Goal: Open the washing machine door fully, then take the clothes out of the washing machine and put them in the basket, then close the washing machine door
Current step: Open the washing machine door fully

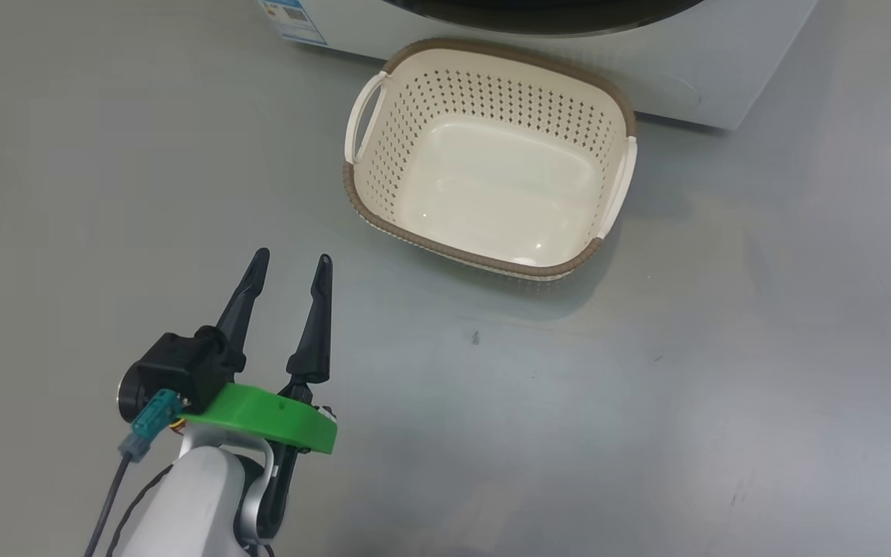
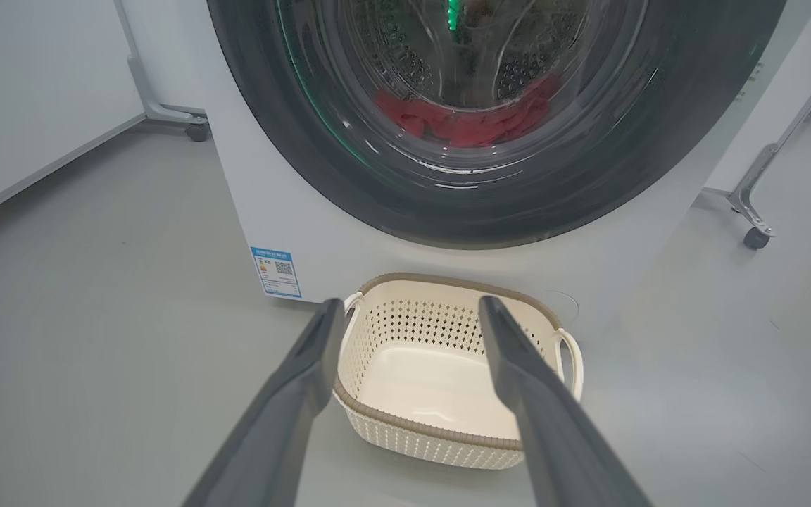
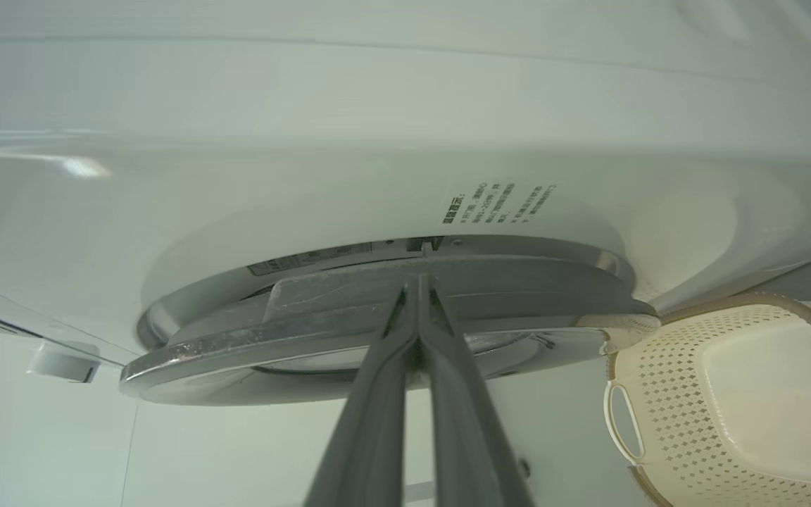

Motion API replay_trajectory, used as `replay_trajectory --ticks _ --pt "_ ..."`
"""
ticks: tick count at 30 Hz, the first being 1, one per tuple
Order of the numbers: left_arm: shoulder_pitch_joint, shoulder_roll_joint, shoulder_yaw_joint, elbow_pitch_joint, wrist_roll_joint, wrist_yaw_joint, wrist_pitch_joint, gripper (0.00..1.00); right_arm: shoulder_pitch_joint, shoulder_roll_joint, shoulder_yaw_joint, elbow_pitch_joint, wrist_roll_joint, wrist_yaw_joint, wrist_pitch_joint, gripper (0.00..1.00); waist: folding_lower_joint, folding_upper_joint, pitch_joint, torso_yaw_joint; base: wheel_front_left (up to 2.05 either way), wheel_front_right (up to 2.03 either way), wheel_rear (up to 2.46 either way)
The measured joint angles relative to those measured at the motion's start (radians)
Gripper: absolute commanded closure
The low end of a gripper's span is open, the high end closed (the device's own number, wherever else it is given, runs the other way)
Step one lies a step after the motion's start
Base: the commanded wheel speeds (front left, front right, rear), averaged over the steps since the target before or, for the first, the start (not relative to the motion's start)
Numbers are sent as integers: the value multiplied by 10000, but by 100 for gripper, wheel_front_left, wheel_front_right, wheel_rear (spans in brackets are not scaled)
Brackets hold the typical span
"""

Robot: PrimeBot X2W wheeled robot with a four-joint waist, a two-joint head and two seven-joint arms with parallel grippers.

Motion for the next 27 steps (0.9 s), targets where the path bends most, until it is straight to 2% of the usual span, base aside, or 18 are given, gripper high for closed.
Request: replay_trajectory --ticks 13,27 --pt "-190 -35 -165 8 -192 88 0 0 -1676 -132 234 1603 -25 0 577 100 0 0 383 536 0 0 0" --pt "-196 -52 -247 86 -374 219 0 0 -3020 -142 165 3033 -4 0 763 100 -1 0 511 794 0 0 0"
